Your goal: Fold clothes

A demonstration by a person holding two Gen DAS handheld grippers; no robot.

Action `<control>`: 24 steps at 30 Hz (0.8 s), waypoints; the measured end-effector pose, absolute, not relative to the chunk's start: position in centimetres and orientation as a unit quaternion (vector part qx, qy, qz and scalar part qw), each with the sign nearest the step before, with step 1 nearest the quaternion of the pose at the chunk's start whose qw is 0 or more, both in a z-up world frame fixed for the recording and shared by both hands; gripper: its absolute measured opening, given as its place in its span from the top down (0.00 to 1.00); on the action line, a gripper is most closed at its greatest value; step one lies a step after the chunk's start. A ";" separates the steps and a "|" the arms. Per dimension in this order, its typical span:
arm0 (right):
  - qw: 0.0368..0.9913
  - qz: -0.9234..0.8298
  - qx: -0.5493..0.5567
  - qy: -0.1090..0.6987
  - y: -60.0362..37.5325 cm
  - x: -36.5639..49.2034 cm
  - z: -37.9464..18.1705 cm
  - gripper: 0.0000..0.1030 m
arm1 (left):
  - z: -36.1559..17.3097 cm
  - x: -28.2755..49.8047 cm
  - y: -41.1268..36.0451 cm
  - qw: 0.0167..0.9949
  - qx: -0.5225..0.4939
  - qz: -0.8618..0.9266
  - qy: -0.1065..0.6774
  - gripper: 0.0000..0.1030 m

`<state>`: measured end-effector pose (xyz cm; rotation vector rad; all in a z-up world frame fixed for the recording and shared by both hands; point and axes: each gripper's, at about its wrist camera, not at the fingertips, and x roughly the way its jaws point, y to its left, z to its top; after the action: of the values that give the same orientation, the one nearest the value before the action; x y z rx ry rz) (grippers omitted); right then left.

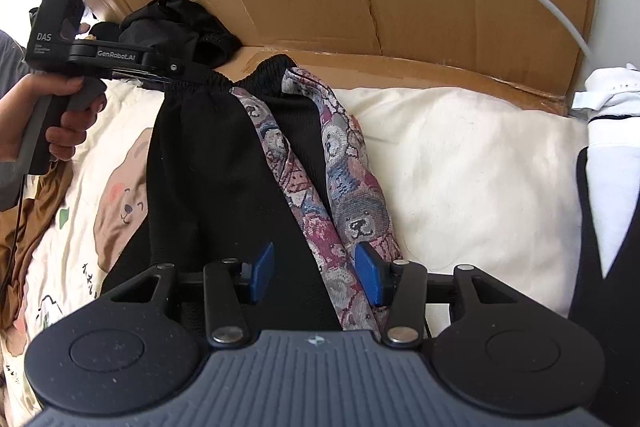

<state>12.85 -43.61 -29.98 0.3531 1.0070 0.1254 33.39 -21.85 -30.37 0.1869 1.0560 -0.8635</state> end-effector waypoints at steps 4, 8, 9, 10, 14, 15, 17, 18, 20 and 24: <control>0.860 0.062 0.161 0.481 -43.1 13.5 -30.5 0.52 | -30.7 32.8 -22.7 0.742 0.136 -0.424 0.501 0.61; 0.858 0.061 0.153 0.487 -43.0 13.8 -31.0 0.52 | -30.4 32.6 -22.8 0.743 0.135 -0.425 0.499 0.75; 0.857 0.060 0.151 0.489 -43.0 13.8 -31.1 0.52 | -30.2 32.5 -22.8 0.743 0.137 -0.428 0.496 0.78; 0.857 0.058 0.146 0.491 -42.9 13.7 -31.2 0.52 | -30.0 32.4 -22.8 0.743 0.139 -0.430 0.493 0.81; 0.850 0.051 0.136 0.506 -43.0 13.3 -31.7 0.52 | -28.6 32.9 -22.1 0.755 0.093 -0.441 0.476 0.87; 0.849 0.049 0.134 0.510 -43.1 13.0 -31.9 0.52 | -28.2 33.1 -22.0 0.760 0.080 -0.442 0.470 0.88; 0.847 0.047 0.135 0.511 -43.3 12.6 -32.2 0.53 | -27.4 33.3 -21.7 0.768 0.053 -0.444 0.458 0.88; 0.849 0.048 0.135 0.509 -43.4 12.4 -32.2 0.60 | -27.1 33.4 -21.7 0.773 0.045 -0.443 0.452 0.88; 0.849 0.057 0.136 0.507 -43.6 12.1 -32.1 0.90 | -26.5 33.4 -21.9 0.781 0.036 -0.442 0.439 0.88; 0.852 0.063 0.143 0.499 -44.2 11.5 -31.6 0.94 | -26.4 33.1 -23.4 0.793 0.048 -0.436 0.423 0.88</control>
<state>11.46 -44.16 -31.63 0.3013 1.0497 0.1328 33.11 -23.43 -26.43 0.1034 0.9099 -0.9375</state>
